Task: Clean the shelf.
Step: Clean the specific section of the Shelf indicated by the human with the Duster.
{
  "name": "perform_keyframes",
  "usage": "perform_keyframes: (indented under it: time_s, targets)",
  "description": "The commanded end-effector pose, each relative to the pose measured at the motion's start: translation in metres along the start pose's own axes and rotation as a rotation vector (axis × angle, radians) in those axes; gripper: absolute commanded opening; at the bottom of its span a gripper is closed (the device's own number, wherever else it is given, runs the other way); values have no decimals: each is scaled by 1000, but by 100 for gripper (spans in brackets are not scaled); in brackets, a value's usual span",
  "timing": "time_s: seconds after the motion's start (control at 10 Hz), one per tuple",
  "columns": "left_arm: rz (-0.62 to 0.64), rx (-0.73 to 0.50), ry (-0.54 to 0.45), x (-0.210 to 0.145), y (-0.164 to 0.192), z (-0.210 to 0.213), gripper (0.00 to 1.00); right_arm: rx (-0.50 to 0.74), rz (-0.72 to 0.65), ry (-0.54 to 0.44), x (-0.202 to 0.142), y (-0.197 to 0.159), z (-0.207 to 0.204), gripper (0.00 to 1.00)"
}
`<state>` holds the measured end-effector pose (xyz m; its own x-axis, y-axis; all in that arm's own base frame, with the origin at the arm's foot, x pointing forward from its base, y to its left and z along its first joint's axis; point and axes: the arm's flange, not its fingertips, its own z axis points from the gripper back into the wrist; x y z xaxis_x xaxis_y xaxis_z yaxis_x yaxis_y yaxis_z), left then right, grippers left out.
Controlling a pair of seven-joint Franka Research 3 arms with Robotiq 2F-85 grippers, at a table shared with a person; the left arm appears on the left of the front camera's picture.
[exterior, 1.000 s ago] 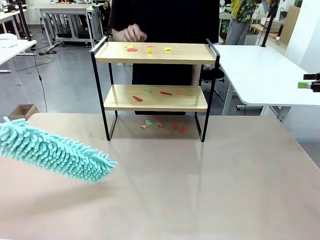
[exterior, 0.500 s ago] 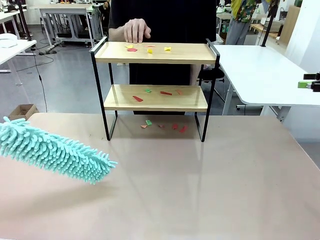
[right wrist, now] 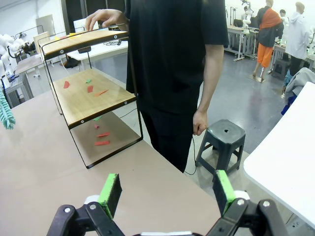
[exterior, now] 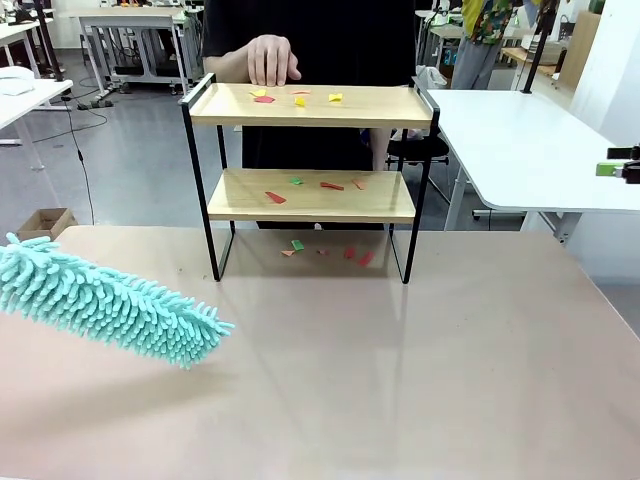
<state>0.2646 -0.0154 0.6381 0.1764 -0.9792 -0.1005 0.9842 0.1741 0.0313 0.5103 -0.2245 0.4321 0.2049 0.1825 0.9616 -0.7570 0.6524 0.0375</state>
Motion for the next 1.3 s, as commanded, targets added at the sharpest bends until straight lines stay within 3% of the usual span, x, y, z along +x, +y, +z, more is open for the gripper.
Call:
perform_keyframes:
  time_s: [0.0, 0.3, 0.5, 0.7, 0.9, 1.2]
  targets:
    - [-3, 2, -3, -1, -2, 1, 13, 1, 4, -3, 2, 1, -1, 100]
    - [0, 0, 0, 0, 0, 0, 13, 1, 4, -3, 2, 1, -1, 100]
    - [37, -35, -155, -3, -16, 46, 13, 1, 4, -3, 2, 1, -1, 100]
    - [28, -60, -272, 17, -27, 94, 13, 1, 4, -3, 2, 1, -1, 100]
    - [179, -89, -396, 60, -47, 159, 13, 1, 4, -3, 2, 1, -1, 100]
    - [553, 29, -523, 128, -79, 228, 13, 1, 4, -3, 2, 1, -1, 100]
